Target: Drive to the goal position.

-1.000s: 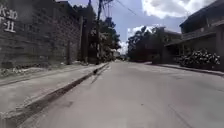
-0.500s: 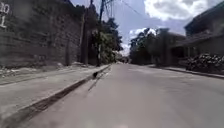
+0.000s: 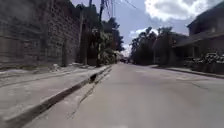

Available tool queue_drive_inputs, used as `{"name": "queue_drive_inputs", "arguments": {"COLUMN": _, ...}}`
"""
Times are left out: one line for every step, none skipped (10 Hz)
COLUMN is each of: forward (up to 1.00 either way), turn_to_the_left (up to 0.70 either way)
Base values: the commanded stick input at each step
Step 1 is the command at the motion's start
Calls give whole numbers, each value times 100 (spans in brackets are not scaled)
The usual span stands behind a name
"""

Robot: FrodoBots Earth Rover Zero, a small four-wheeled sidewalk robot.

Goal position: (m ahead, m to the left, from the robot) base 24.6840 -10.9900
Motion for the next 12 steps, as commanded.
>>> {"name": "queue_drive_inputs", "arguments": {"forward": 100, "turn_to_the_left": -5}}
{"name": "queue_drive_inputs", "arguments": {"forward": 100, "turn_to_the_left": -18}}
{"name": "queue_drive_inputs", "arguments": {"forward": 100, "turn_to_the_left": -30}}
{"name": "queue_drive_inputs", "arguments": {"forward": 100, "turn_to_the_left": -26}}
{"name": "queue_drive_inputs", "arguments": {"forward": 100, "turn_to_the_left": -1}}
{"name": "queue_drive_inputs", "arguments": {"forward": 100, "turn_to_the_left": 0}}
{"name": "queue_drive_inputs", "arguments": {"forward": 100, "turn_to_the_left": -1}}
{"name": "queue_drive_inputs", "arguments": {"forward": 100, "turn_to_the_left": -3}}
{"name": "queue_drive_inputs", "arguments": {"forward": 100, "turn_to_the_left": -38}}
{"name": "queue_drive_inputs", "arguments": {"forward": 100, "turn_to_the_left": -39}}
{"name": "queue_drive_inputs", "arguments": {"forward": 100, "turn_to_the_left": 0}}
{"name": "queue_drive_inputs", "arguments": {"forward": 100, "turn_to_the_left": 0}}
